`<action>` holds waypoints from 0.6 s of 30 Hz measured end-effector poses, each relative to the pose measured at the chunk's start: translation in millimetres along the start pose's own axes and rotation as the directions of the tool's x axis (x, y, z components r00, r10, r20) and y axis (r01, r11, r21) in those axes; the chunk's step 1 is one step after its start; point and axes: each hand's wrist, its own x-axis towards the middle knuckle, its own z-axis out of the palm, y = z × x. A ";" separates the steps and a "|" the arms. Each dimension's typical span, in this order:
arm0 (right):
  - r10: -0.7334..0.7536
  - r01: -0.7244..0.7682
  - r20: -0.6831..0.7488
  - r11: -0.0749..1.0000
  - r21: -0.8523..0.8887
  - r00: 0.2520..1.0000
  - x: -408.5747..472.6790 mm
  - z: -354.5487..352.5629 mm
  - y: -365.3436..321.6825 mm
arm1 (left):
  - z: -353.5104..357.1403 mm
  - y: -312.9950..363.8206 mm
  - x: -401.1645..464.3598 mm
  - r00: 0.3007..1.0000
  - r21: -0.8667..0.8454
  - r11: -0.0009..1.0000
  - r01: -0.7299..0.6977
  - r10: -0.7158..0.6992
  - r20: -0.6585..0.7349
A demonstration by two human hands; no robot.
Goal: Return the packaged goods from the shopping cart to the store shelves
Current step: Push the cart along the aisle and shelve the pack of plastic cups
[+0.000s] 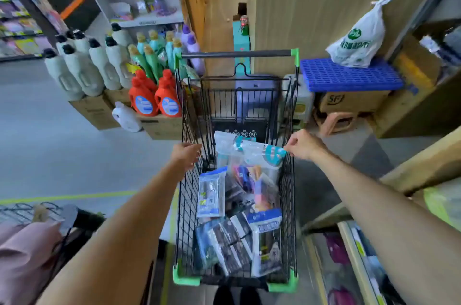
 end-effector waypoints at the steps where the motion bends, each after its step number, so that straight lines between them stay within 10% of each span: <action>1: 0.055 -0.055 0.016 0.998 -0.031 0.998 3.3 18.1 18.1 | 0.1 -19.3 3.4 0.999 0.045 0.998 0.035 -0.034 -0.021; 11: 0.253 -0.253 -0.008 0.966 -0.046 0.967 -24.6 160.3 108.3 | 14.8 -179.1 29.0 0.931 0.258 0.894 0.366 -0.345 -0.122; 18: 0.185 -0.198 -0.141 0.977 -0.077 0.973 -27.9 179.8 123.7 | 21.2 -215.3 29.4 0.969 0.621 0.749 0.231 -0.123 -0.213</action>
